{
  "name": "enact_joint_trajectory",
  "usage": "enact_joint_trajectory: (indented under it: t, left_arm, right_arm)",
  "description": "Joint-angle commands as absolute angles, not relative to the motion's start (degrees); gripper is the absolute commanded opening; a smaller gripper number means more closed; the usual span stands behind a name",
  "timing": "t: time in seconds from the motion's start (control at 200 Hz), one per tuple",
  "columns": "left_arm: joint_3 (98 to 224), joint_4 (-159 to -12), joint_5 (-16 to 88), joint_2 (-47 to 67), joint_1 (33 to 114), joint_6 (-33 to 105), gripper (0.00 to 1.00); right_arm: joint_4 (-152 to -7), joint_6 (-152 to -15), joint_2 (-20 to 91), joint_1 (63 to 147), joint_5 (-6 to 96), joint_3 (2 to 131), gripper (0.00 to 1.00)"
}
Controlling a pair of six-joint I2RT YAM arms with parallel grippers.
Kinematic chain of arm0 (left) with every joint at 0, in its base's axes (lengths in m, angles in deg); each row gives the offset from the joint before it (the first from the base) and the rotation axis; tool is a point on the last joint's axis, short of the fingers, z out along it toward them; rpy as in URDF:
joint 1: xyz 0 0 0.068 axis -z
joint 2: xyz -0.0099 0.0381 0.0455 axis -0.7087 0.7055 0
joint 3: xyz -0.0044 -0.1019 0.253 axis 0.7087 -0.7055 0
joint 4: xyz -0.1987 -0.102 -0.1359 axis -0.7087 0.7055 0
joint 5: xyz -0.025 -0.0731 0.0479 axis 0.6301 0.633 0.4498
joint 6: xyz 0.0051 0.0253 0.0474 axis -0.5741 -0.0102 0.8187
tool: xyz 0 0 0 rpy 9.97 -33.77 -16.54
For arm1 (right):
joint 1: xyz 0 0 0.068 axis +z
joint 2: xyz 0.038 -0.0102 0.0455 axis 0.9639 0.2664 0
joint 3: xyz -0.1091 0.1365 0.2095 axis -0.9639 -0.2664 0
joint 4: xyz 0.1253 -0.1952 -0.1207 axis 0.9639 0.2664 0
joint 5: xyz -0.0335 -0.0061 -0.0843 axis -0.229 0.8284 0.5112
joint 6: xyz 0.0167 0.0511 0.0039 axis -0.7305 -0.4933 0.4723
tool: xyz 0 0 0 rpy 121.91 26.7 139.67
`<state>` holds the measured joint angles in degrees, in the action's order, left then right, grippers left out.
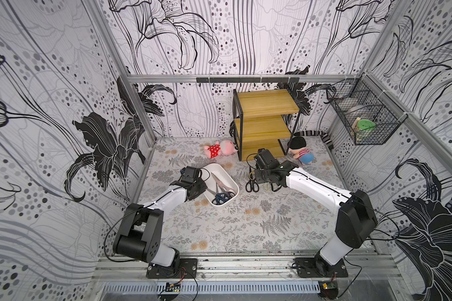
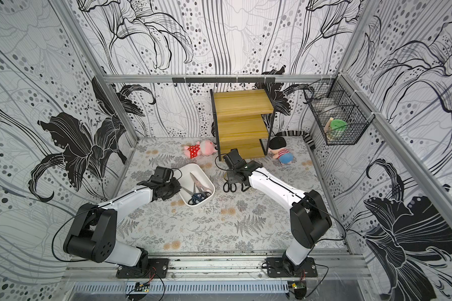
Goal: Take the scissors out of the storage box
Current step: Pick up the storage box at the center of the board.
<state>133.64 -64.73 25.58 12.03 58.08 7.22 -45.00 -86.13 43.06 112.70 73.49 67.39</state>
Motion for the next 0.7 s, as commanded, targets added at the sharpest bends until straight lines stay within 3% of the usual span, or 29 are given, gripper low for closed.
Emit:
enact_joint_trajectory:
  t: [0.0, 0.035, 0.36, 0.696]
  left_arm:
    - [134.4, -66.3, 24.9, 12.6, 58.4, 7.5, 0.05]
    - [134.4, -66.2, 24.8, 12.5, 58.4, 7.4, 0.0]
    - [136.3, -62.9, 23.1, 9.0, 58.2, 8.5, 0.0]
    - [133.0, -58.5, 23.4, -0.3, 51.3, 14.4, 0.0]
  right_arm:
    - [-44.3, -85.4, 42.3, 112.4, 74.8, 67.6, 0.0]
    - [-44.3, -85.3, 42.2, 112.4, 74.7, 67.6, 0.0]
    - [-44.6, -84.0, 44.5, 112.4, 71.9, 69.4, 0.0]
    - [-47.7, -81.1, 50.3, 112.5, 59.2, 72.0, 0.0]
